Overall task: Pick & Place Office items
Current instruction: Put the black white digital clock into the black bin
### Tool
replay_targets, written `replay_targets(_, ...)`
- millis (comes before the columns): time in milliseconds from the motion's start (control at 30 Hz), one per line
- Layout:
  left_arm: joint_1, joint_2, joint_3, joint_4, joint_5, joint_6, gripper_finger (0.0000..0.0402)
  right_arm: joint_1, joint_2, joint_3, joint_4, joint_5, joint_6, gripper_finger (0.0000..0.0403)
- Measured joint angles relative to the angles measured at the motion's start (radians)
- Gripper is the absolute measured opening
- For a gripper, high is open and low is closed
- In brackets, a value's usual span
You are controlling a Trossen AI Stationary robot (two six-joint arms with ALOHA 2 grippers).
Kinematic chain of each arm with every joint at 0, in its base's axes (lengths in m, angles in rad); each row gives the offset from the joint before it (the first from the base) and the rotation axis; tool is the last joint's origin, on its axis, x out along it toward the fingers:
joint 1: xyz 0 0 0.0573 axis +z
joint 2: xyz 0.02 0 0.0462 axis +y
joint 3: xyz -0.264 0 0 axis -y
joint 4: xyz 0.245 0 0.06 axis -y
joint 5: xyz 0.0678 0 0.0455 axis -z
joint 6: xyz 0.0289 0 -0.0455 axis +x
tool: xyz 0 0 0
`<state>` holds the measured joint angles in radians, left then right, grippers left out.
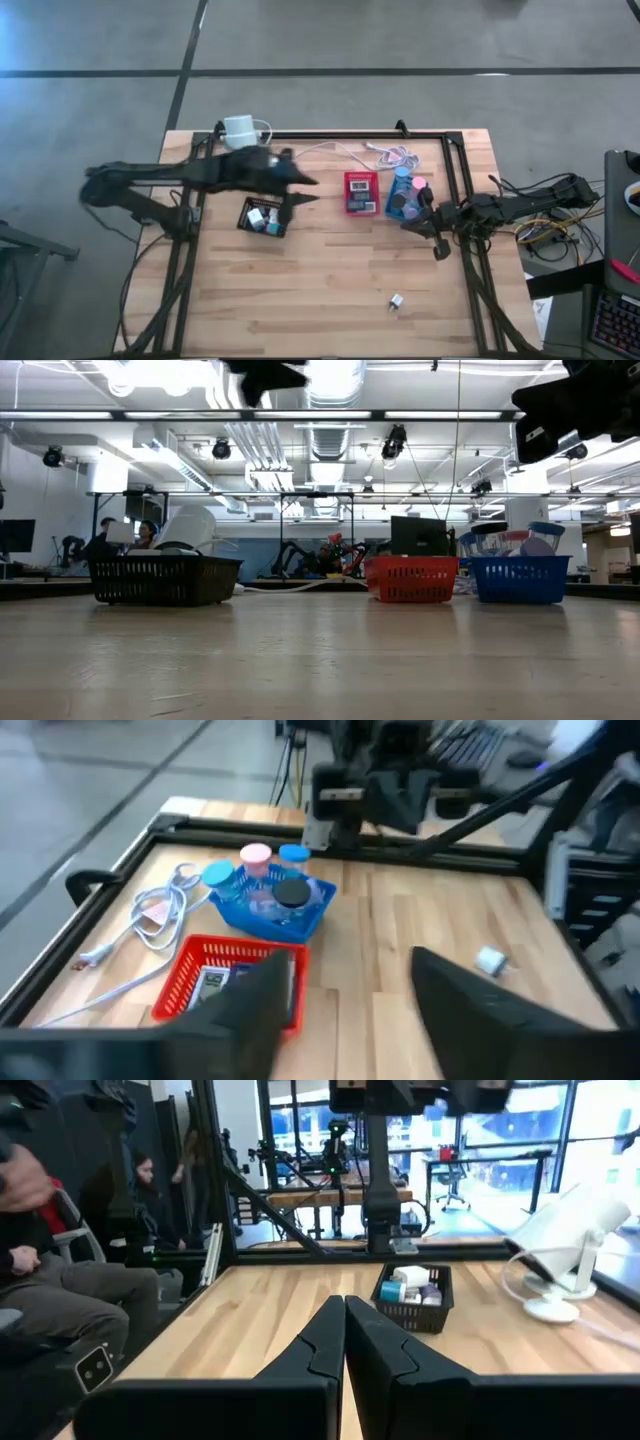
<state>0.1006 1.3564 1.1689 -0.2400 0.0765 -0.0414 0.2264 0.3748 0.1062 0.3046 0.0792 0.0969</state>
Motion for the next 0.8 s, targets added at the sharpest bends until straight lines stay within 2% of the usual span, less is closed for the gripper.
replay_targets(233, 0.002, -0.378, -0.358, 0.077, -0.021, 0.009, 0.0022, 0.0, 0.0, -0.006, -0.001, 0.0, 0.027, 0.0008)
replay_targets(367, 0.003, -0.573, -0.532, 0.145, -0.028, -0.017, 0.0013, 0.0, 0.0, -0.007, 0.019, 0.0, 0.004, 0.0008)
replay_targets(500, 0.007, -0.714, -0.681, 0.212, -0.074, -0.076, 0.0004, 0.0, 0.0, -0.007, 0.028, 0.0, 0.005, 0.0008)
replay_targets(700, 0.011, -0.844, -0.873, 0.397, -0.078, -0.092, 0.0003, 0.0, 0.0, -0.007, 0.041, 0.0, 0.025, 0.0008)
replay_targets(800, 0.021, -0.878, -0.921, 0.41, -0.078, -0.103, 0.0003, 0.0, 0.0, -0.007, 0.058, 0.0, 0.045, 0.0008)
